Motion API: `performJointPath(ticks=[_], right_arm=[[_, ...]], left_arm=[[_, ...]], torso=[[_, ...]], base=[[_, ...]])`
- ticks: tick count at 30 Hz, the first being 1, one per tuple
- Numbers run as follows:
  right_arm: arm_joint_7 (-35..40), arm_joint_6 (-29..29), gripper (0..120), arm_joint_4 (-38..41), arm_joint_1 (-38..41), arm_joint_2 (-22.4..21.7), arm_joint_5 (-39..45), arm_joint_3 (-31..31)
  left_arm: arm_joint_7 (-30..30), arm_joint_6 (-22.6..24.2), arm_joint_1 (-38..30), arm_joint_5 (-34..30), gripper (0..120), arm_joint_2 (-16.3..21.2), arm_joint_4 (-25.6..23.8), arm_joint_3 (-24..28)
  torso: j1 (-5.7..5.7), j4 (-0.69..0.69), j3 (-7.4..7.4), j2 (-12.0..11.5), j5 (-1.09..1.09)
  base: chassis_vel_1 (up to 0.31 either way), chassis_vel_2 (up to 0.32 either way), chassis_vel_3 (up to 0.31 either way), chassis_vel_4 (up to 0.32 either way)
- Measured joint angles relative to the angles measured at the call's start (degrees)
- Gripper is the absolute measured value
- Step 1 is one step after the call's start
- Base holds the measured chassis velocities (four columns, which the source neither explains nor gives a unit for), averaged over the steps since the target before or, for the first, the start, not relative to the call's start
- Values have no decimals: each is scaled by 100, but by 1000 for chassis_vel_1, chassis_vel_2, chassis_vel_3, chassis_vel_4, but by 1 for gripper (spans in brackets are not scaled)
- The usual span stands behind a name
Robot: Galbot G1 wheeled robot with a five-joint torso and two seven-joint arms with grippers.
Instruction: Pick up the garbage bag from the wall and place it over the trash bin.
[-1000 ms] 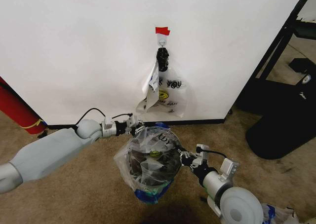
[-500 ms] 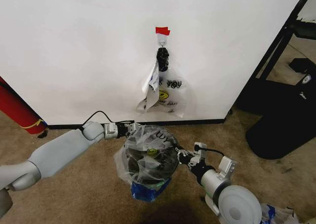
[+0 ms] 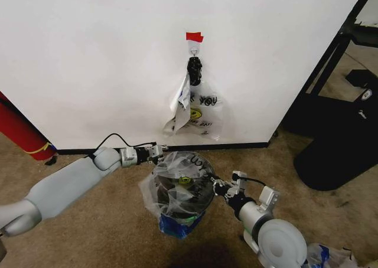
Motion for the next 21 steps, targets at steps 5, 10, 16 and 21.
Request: performJointPath(ticks=[5,10,16,21], right_arm=[[53,27,1,-72,10,136,2,27],[158,123,1,-100,-68,328,23,106],[373,236,1,-188,-98,572,88,288],[460,290,1,-242,-106,713,88,345]], left_arm=[[-341,191,567,160,61,200,-604,-656],[-727,439,1494,66,79,471,-1508,-1793],[-1396,719,2763,-72,97,682,-2612,-2811],[-2064,815,3402,-36,100,669,-3206,-3355]], torso=[[0,-1,0,0,0],[-1,0,-1,1,4],[-1,2,-1,1,-1],[-1,-1,-1,1,0]], base=[[0,0,0,0],[0,0,0,0],[0,0,0,0],[0,0,0,0]])
